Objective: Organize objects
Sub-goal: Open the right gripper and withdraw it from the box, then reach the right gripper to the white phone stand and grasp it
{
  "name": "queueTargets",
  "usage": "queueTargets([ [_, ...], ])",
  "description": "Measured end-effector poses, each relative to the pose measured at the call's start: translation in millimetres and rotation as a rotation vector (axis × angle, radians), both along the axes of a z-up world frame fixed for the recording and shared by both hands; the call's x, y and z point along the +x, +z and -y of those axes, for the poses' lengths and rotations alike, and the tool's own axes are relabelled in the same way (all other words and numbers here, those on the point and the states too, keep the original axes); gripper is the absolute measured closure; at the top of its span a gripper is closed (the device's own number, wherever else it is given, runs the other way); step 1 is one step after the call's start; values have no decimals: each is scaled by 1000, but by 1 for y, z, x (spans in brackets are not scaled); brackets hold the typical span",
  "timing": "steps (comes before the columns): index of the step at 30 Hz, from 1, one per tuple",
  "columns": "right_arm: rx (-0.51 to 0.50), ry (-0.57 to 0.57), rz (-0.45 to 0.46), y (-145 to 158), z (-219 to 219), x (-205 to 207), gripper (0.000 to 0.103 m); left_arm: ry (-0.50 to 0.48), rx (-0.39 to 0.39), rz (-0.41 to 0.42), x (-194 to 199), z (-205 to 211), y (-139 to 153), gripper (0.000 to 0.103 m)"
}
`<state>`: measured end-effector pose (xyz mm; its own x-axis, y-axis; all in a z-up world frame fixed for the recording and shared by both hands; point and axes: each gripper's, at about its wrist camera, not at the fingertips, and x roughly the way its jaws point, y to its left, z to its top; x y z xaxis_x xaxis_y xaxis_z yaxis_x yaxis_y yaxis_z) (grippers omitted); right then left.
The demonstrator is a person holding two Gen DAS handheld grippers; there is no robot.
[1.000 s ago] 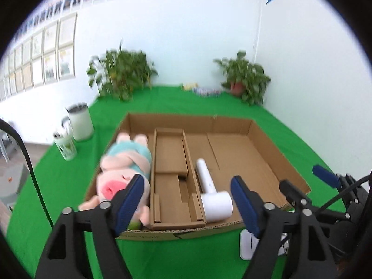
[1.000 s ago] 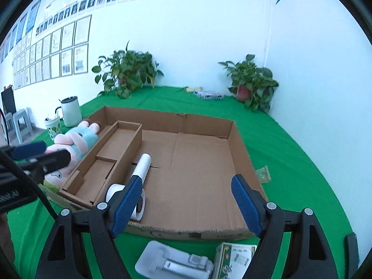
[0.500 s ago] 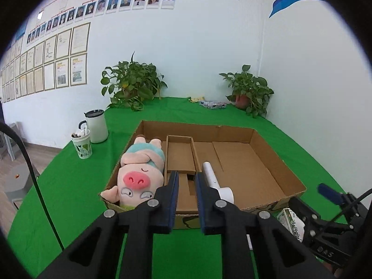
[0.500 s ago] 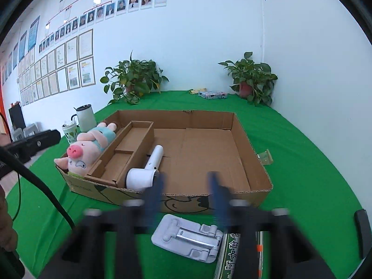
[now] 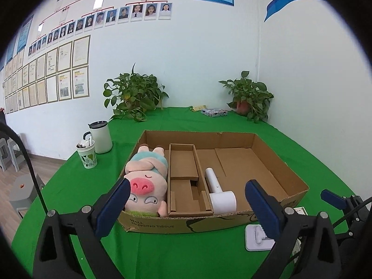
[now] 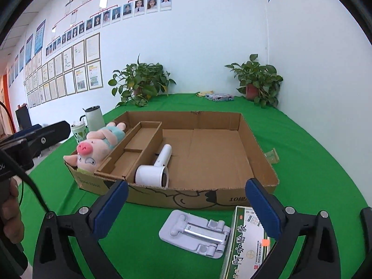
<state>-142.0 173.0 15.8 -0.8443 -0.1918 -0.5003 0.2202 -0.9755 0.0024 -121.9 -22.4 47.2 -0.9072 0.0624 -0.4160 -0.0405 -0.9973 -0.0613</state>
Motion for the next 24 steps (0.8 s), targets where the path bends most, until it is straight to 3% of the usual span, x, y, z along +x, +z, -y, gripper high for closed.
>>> queueTargets([
  [3, 26, 32, 39, -16, 7, 6, 1, -17, 1, 27, 0, -1, -9, 4],
  [7, -23, 181, 172, -56, 18, 19, 1, -46, 7, 108, -6, -3, -35, 4],
  [11, 3, 233, 283, -91, 25, 17, 3, -76, -23, 188, -11, -13, -62, 5],
  [17, -3, 129, 389, -113, -9, -2, 4, -119, 11, 224, -13, -18, -76, 5],
  [24, 5, 21, 384, -112, -54, -18, 4, -109, 41, 224, -17, -6, -75, 5],
])
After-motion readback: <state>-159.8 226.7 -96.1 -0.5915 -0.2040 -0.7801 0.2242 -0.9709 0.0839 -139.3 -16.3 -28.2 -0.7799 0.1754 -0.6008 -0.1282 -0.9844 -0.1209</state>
